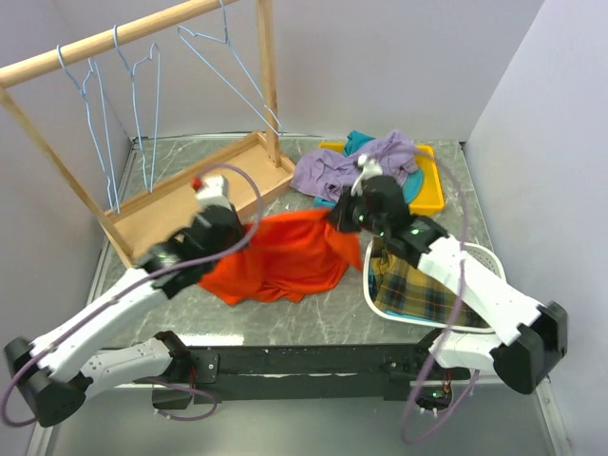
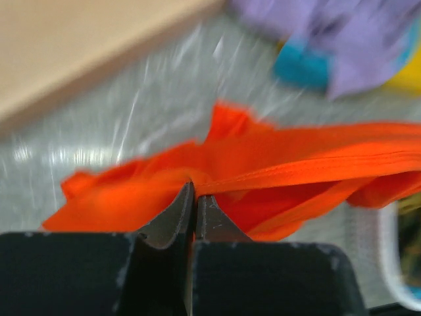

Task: Place the t-shirt on the hanger
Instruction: Place the T-shirt at the center of the board, then pick up the hanger from the clothesline.

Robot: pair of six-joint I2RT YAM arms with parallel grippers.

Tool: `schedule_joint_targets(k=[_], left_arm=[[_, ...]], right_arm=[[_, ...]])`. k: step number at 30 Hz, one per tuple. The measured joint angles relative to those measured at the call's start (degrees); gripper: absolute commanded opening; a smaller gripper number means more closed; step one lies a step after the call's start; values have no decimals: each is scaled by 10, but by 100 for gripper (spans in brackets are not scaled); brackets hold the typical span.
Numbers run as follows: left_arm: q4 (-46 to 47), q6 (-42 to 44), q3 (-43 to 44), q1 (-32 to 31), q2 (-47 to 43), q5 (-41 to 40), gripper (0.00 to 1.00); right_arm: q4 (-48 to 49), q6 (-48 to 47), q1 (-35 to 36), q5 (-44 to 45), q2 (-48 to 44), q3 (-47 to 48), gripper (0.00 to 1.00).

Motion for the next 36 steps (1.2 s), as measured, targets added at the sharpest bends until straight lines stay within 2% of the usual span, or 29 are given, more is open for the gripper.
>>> schedule_joint_targets(k=[2,5,6,9,10,11,12,13,14,16,19,23,29,36], left_arm=[[21,-21,-69,0,15,19,2],[45,-43,-127,0,43,45,14],[49,-48,-131,0,48,50,25],[61,-53,-124,0,47,53,42],[61,-53,-116,0,43,53,45],[59,-52,-101,0,39,53,54],[55,-49,-88,0,35,52,58],[48,-44,-67,0,30,52,59],[45,-40,-48,0,24,53,61],[32,-33,-3,0,9,52,65],[1,-21,80,0,-12,40,71],[-30,-4,182,2,-25,7,76],[-47,28,296,16,2,-26,77],[-32,58,453,54,191,-44,78]], right_arm=[[0,18,-10,-7,23,-45,0],[2,40,-17,-15,68,-65,3],[4,43,-17,-17,77,-65,5],[17,53,-18,-23,85,-65,16],[22,54,-19,-23,83,-65,25],[26,55,-19,-23,83,-64,29],[28,56,-19,-23,83,-63,33],[30,57,-19,-23,83,-63,47],[30,57,-19,-23,83,-62,53],[30,58,-19,-24,81,-61,63],[30,58,-19,-25,68,-61,70],[26,58,-19,-25,30,-60,77],[10,56,-19,-19,-14,-42,80],[-5,54,-19,-18,-29,-38,81]])
